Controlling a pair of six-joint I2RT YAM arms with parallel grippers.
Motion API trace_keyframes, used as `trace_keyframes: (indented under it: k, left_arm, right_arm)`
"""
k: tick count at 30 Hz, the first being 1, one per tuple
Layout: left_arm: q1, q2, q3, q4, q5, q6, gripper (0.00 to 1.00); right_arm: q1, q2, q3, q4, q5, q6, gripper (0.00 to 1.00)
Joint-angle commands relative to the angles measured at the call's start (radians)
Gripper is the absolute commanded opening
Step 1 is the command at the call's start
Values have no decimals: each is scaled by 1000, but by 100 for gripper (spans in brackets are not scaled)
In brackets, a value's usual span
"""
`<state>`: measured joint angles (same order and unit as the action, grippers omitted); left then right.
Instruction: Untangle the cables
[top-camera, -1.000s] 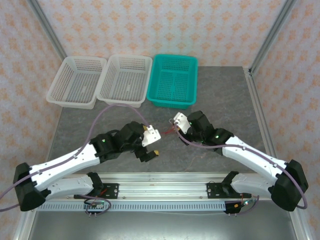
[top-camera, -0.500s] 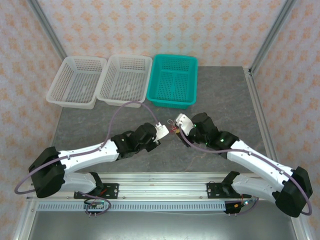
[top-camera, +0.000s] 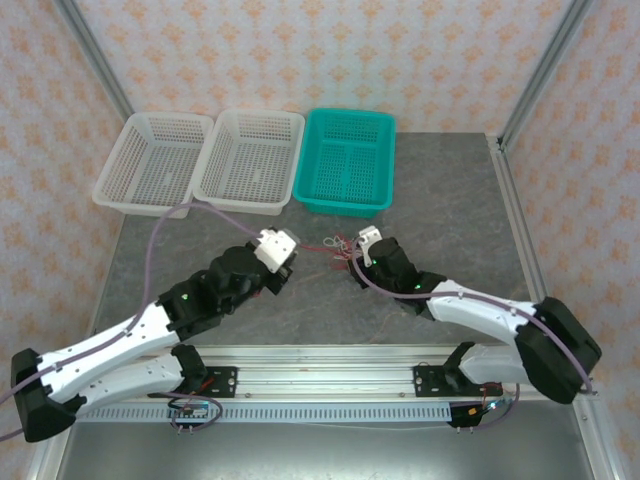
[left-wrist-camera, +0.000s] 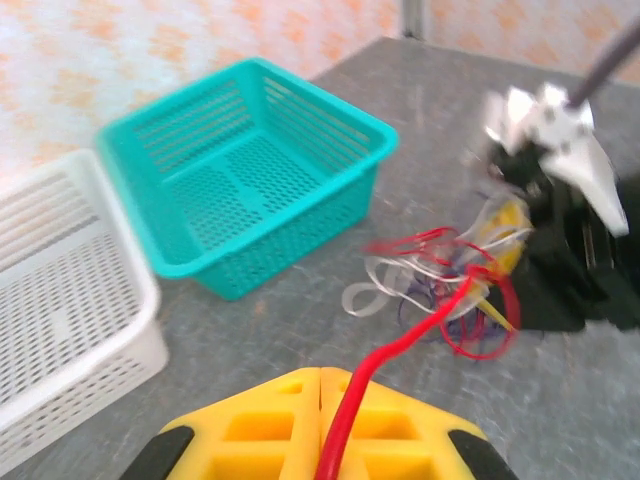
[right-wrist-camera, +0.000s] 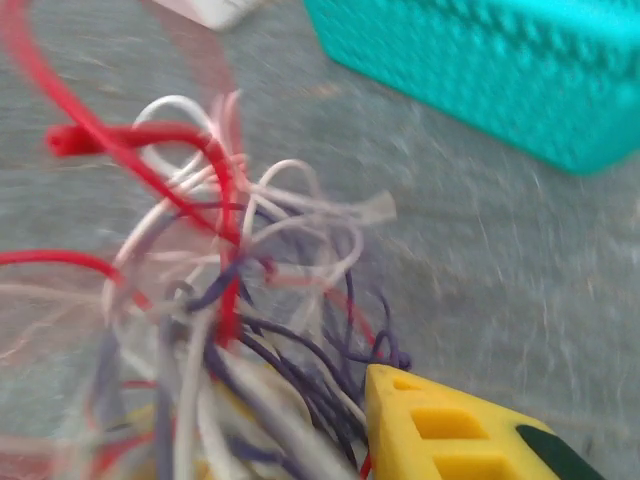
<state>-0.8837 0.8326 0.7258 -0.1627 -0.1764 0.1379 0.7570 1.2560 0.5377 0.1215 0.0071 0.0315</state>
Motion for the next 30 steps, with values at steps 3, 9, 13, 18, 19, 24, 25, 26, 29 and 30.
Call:
trace_keyframes:
  k: [3, 9, 13, 18, 19, 24, 25, 26, 29, 30]
  left_arm:
    - [74, -77, 73, -120, -219, -167, 0]
    - [133, -88, 55, -182, -267, -281, 0]
    - [139, -75, 29, -144, -119, -247, 0]
    - [140, -51, 17, -120, -86, -239, 0]
    - [140, -50, 15, -108, -54, -232, 0]
    - [141, -24, 19, -74, 90, -211, 0]
    - [139, -16, 25, -78, 99, -214, 0]
    - [139, -11, 28, -80, 105, -216, 0]
    - [138, -3, 31, -74, 124, -225, 0]
    - [140, -3, 32, -71, 133, -226, 0]
  right_arm:
    - [-101, 16, -42, -115, 256, 377, 19]
    - [-248, -114, -73, -222, 219, 516, 18]
    - [-294, -185, -76, -256, 118, 507, 19]
    - [-294, -217, -47, -284, -87, 387, 50]
    - [-294, -220, -42, -271, -202, 334, 59]
    - [-281, -257, -20, -228, -488, 194, 69]
    - [-277, -272, -2, -235, -456, 173, 71]
    - [-273, -286, 11, -230, -436, 149, 73]
    - [-263, -312, 7, -91, -433, 82, 77]
    - [-258, -303, -2, -23, -449, 48, 77]
